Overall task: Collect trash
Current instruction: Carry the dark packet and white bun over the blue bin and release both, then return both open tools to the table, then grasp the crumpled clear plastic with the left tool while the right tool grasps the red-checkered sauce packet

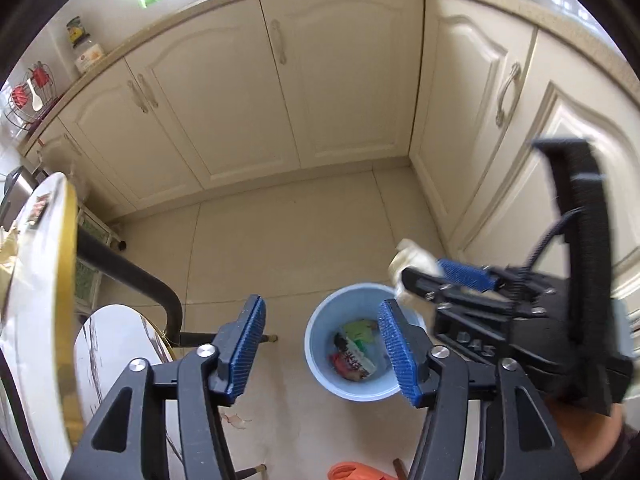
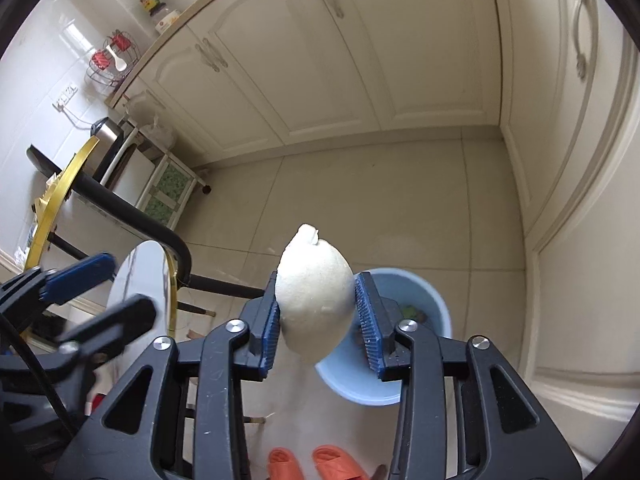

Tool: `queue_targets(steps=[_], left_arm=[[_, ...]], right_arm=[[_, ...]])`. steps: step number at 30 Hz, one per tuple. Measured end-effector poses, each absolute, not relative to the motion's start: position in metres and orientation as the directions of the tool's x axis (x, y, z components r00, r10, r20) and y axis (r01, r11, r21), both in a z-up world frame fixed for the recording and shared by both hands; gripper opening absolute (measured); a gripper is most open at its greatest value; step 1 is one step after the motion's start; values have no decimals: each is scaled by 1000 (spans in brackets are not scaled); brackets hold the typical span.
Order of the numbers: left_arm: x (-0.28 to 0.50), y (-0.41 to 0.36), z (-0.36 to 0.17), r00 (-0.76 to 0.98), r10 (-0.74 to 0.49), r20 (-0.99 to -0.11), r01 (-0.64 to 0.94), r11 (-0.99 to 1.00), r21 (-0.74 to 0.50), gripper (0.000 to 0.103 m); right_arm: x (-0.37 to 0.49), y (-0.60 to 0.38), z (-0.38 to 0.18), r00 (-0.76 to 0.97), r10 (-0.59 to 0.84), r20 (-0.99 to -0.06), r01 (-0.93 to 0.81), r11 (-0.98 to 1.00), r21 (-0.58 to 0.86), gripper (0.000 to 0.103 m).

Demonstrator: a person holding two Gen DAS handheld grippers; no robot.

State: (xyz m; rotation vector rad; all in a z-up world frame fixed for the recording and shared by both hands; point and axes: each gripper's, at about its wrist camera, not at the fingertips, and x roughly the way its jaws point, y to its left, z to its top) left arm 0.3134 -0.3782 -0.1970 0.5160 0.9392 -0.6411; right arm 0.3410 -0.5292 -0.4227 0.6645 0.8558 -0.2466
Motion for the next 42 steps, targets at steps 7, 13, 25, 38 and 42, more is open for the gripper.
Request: queue_targets(steps=[7,13,25,38,42], left_arm=[[284,-367,-155,487,-344,-803,704,699,127,61],[252,-321,-120,543,-383,-747,678,725,121,64],[228,-181,-72,654,-318,-686,525,844,110,76],[318,-49,-82,645,-198,-738,343,938,48,81],[350,-58,-95,612,-187,-769,356,933,56,79]], right_arm=[[331,-517,-391,683,33,-730,451,767,456,62],[317,-486,-337,723,-7,-691,418,801,428,75],[342,-378,-253,776,55,-629,219,911,350,83],[439,-287,-233,727,94,-680,34,984,173,86],[480,-281,-243,694,79,-716,-7,995,103,86]])
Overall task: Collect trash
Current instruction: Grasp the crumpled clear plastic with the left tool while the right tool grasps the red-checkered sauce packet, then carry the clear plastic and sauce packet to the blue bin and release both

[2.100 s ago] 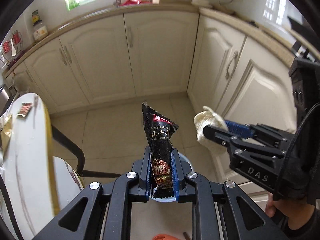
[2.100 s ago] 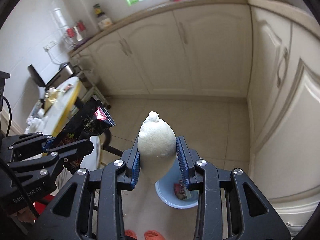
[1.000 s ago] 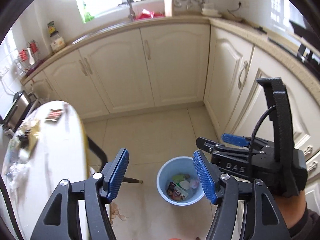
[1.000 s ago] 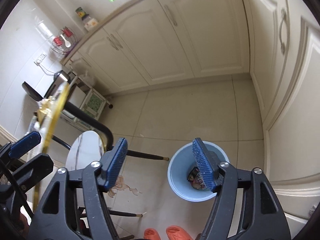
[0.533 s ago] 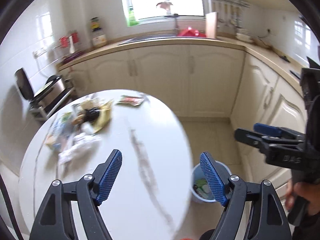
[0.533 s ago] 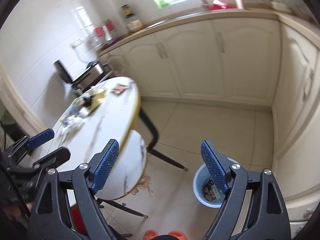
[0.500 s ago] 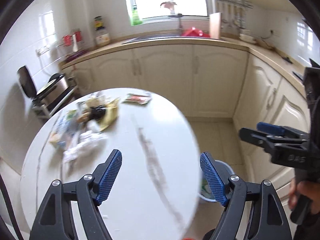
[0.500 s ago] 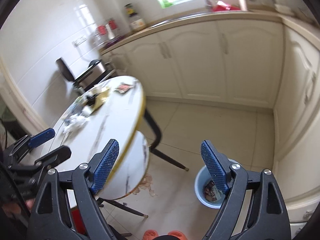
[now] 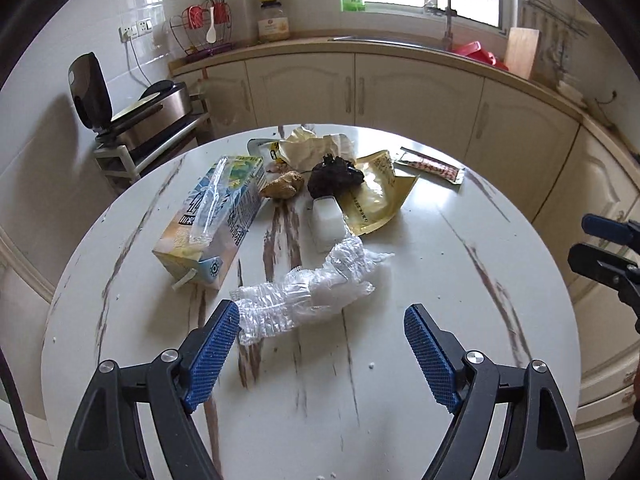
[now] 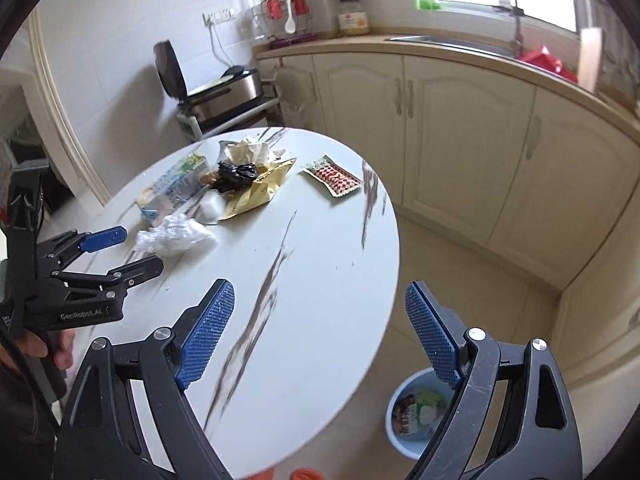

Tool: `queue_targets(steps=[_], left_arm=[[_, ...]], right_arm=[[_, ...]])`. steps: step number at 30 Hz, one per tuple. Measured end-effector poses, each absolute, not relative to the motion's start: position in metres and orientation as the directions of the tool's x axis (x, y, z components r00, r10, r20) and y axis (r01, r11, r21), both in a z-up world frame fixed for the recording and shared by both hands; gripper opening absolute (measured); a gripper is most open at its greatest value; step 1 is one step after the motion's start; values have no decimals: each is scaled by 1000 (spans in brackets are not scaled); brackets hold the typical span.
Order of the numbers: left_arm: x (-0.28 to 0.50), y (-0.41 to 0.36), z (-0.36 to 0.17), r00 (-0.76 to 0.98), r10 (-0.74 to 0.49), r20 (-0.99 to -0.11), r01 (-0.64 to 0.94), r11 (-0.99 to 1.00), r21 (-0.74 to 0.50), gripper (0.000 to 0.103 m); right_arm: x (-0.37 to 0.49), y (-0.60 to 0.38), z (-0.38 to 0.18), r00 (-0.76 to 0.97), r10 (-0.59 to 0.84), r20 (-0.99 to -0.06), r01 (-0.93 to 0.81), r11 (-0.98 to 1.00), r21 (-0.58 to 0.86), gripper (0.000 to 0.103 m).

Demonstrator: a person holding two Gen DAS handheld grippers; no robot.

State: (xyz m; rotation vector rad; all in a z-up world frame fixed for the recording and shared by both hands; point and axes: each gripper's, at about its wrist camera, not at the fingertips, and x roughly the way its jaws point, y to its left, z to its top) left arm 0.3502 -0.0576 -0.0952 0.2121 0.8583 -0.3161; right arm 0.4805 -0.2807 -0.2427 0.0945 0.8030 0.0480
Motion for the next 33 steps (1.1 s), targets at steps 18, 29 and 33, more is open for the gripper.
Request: queue_targets(steps=[18,29,33], left_arm=[[436,-44,-120,542,-235,-806,418,908,16,28],[420,-40,-118,540,-263,-800,419,908,-15,27],[412,-36,-112,539,-282,-794,414,909,-43,26]], right_arm=[[639,-282,-273,623,46,-781,-141,989,-54,86],[643,-283,-279,581,89,-809,-177,984,-20,36],[628,-284,-277,565,128,-815,-184,983,28,15]])
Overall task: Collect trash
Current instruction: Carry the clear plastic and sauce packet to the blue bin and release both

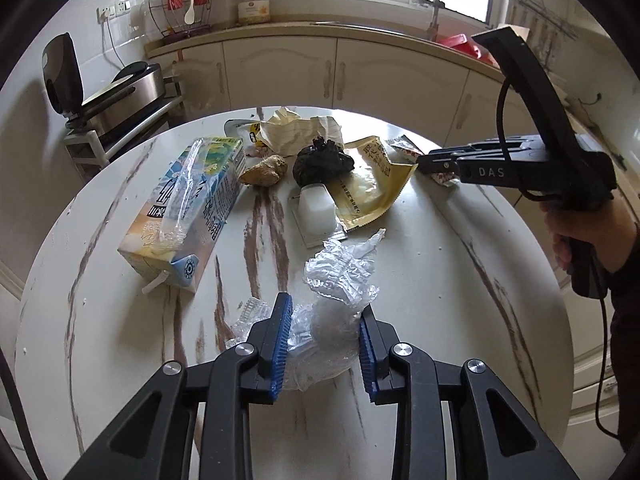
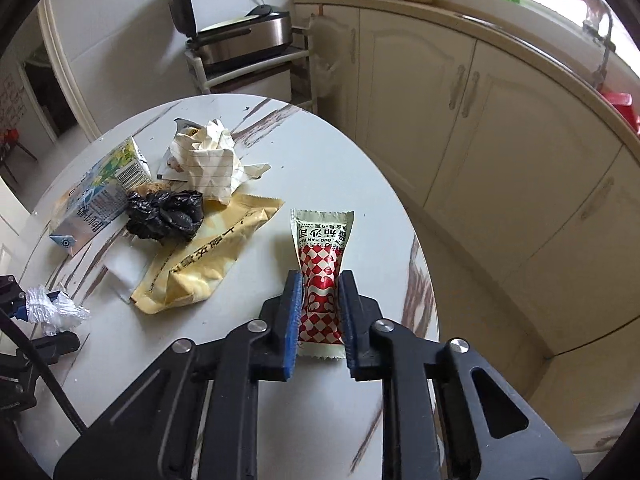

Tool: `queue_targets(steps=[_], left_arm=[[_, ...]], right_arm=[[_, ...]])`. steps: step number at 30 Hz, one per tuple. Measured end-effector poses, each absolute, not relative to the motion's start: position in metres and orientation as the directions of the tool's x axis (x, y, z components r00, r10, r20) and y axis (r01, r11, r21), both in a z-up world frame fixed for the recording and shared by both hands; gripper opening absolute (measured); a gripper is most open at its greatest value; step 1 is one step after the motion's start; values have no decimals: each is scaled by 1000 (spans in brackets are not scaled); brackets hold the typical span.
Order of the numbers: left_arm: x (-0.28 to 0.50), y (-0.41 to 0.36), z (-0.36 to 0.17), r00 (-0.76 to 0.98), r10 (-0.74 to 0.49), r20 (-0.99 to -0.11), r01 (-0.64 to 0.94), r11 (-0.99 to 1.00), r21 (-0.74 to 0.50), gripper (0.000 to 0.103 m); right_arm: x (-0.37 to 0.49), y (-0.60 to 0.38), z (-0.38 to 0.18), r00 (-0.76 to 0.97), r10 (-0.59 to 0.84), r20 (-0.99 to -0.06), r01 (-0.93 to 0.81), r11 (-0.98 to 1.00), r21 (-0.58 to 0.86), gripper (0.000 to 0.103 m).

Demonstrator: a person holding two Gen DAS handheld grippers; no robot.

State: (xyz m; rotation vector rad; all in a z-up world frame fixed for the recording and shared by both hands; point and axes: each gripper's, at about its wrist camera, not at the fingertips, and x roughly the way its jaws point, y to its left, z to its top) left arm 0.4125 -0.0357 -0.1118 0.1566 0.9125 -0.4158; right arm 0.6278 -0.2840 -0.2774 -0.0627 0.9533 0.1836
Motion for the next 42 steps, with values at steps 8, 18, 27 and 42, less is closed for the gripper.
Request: queue_targets(steps=[8,18,27,42], left_arm=[[376,-34,-93,557,-316,-768,417,906,-71,26],[310,-83,-64,580,-347,-737,477,878,-38,26],[271,-197,-69,519,-397,-757,603,798,-6,26],[311,-360,-187,301,-339,-892,735,678,-10,27]], right_arm=[[555,-270,-269,603,224,-766,-211,970,118,10],[443,-282,-218,719,258,-646,-193,966,171,10],[352,-380,-225,803,106,-587,54,967,249,11],[295,-517,-353,732,-15,-681,393,826,405,11]])
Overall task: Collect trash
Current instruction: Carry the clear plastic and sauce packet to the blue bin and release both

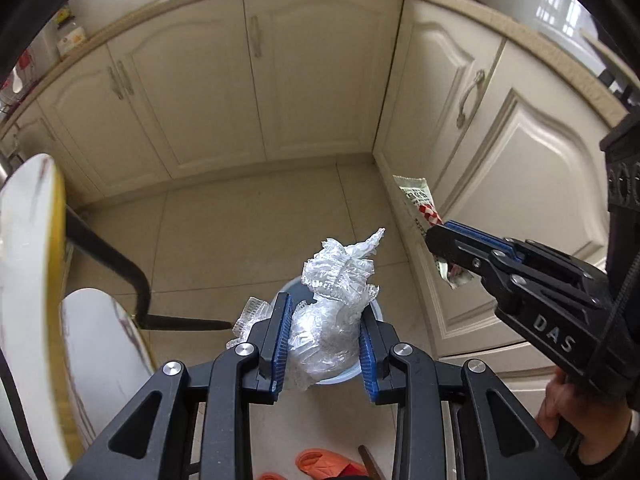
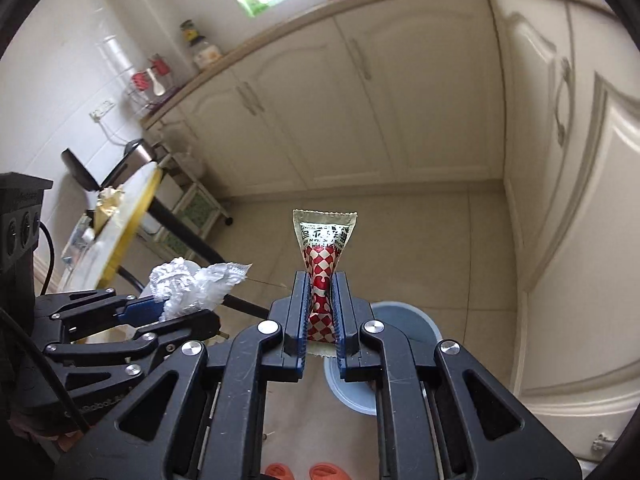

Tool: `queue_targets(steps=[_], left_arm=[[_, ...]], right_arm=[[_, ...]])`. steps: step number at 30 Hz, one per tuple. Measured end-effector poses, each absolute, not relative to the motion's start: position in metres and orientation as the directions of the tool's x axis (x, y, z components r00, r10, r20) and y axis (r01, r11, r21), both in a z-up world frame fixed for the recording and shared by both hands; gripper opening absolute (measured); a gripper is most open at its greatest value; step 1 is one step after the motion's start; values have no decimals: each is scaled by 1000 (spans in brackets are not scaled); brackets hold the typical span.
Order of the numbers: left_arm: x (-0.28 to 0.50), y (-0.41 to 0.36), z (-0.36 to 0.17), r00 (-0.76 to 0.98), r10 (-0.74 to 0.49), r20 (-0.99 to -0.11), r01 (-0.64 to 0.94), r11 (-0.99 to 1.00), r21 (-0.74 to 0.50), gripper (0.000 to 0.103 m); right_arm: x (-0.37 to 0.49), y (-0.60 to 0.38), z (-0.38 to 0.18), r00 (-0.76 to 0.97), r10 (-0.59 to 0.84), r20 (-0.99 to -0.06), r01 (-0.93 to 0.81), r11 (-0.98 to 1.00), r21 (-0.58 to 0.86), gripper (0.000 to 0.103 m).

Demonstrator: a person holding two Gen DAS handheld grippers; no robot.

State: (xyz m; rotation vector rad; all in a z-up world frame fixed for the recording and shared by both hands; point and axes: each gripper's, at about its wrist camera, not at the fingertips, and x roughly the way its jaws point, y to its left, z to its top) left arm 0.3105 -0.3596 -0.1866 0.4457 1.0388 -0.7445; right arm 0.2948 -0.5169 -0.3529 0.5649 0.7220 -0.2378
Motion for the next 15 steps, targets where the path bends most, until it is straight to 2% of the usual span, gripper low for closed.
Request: queue_targets(steps=[7,10,11,15], left_arm=[[344,-386,-228,290,-292,-911,748,663,25,34],[349,-396,-242,295,-273,-916,746,665,42,54],[351,-396,-244,301,-272,-914,743,668,46,65],[353,-396,-248,344,-252,-904,727,681,87,68]], right_arm=[[301,-536,-398,691,2,-723,439,793,422,12],[305,-540,-412,679,11,-734,450,784,428,12],[304,-542,-416,677,15,-735,451,781,431,12],[307,-542,-428,668,26,-744,457,775,437,13]])
